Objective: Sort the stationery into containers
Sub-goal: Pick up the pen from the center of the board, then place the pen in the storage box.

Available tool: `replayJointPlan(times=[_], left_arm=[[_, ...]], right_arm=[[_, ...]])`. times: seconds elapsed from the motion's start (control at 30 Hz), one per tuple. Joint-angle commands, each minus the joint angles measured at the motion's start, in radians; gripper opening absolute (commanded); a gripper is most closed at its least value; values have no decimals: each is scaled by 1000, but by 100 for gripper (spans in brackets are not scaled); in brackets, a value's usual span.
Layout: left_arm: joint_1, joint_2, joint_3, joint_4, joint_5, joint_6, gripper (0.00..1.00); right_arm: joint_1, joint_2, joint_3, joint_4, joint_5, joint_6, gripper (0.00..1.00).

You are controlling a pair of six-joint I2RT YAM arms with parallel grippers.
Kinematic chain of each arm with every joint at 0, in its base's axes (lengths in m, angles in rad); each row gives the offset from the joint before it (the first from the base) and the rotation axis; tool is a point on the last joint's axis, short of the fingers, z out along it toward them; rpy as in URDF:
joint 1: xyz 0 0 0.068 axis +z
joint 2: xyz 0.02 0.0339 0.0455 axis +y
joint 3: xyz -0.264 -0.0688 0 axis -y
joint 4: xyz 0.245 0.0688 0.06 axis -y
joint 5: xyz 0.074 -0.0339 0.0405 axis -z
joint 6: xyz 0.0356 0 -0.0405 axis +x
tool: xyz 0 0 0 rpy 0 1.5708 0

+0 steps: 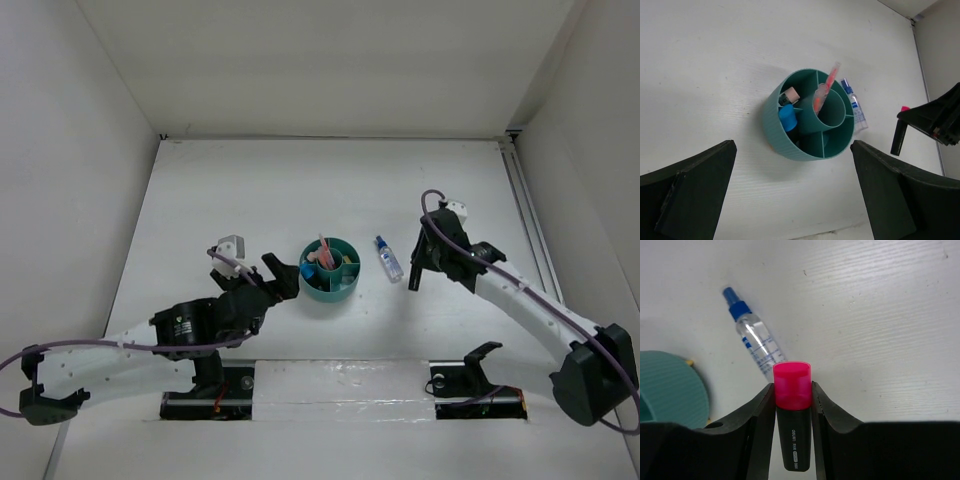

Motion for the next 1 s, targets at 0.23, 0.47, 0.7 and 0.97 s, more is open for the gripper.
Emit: replayJointPlan(times=[0.23, 0.47, 0.7, 0.97], left_arm=[[8, 96, 75, 76, 72, 65, 100], [42, 177, 198, -312, -63, -234, 100], [42, 177, 246, -376, -94, -210, 100], [42, 145, 300, -439, -67, -121, 100]], right_arm=[[204, -210, 71, 111, 81, -133, 0], [322, -207, 146, 256, -40, -257, 0], [504, -36, 245, 464, -97, -431, 0], [546, 159, 306, 628, -165, -508, 0]])
